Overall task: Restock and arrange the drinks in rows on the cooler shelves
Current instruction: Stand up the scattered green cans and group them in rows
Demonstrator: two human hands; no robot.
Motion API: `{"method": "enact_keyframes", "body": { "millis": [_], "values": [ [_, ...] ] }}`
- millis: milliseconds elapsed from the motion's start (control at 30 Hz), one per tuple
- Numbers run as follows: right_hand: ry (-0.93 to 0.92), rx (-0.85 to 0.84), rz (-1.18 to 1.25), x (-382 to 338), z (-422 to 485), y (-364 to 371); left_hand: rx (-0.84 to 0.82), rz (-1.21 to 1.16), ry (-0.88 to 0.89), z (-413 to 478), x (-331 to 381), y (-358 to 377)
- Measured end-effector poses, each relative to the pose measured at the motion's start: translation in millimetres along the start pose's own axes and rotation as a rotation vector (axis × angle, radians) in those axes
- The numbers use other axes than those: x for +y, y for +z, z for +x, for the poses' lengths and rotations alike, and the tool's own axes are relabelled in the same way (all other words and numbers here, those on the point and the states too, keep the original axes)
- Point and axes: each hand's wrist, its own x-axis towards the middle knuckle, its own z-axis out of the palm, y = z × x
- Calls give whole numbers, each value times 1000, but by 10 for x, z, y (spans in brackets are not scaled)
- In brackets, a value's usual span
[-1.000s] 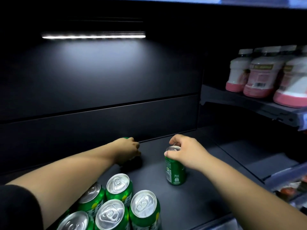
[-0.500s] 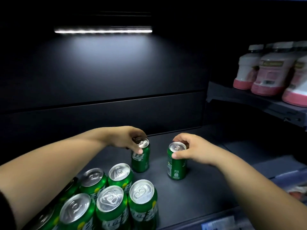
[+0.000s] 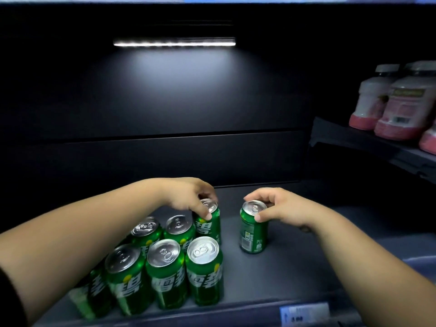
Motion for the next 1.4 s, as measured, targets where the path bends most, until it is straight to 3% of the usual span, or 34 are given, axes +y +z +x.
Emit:
{"method": "enact_keyframes", "body": {
  "millis": [100, 200, 333, 433, 600, 700, 833, 967, 1067, 1133, 1267, 1400],
  "values": [
    [0, -90, -12, -23, -55, 51, 3, -47, -1, -64, 63, 79],
    [-47, -39, -129, -9, -46, 130, 17, -117, -52, -90, 132, 131],
    [-76, -160, -49, -39, -102, 142, 38, -78, -126, -142, 246, 165],
    [-83, -63, -123, -29, -133, 146, 50, -54, -171, -184, 269, 195],
    [-99, -114, -69, 34, -182, 154, 91, -53, -207, -256, 336, 258],
    [-110, 14, -125, 49, -185, 179, 119, -52, -251, -300, 347, 318],
    [-110, -111, -16, 44, -205, 190, 107, -121, -280, -389, 391, 377],
    [-137, 17, -100, 34, -212, 230, 119, -65, -290, -407, 431, 403],
    [-148, -49, -63, 56, -234, 267, 244, 51, -237, -461, 490, 472],
    [-169, 2, -131, 75, -251, 289, 324, 8, -176, -569, 522, 543],
    [-160, -16, -68, 86, -250, 299, 357, 80, -78, -739, 478, 739],
    [-174, -14, -159, 19, -299, 389, 421, 86, -72, -764, 434, 848]
  ]
}}
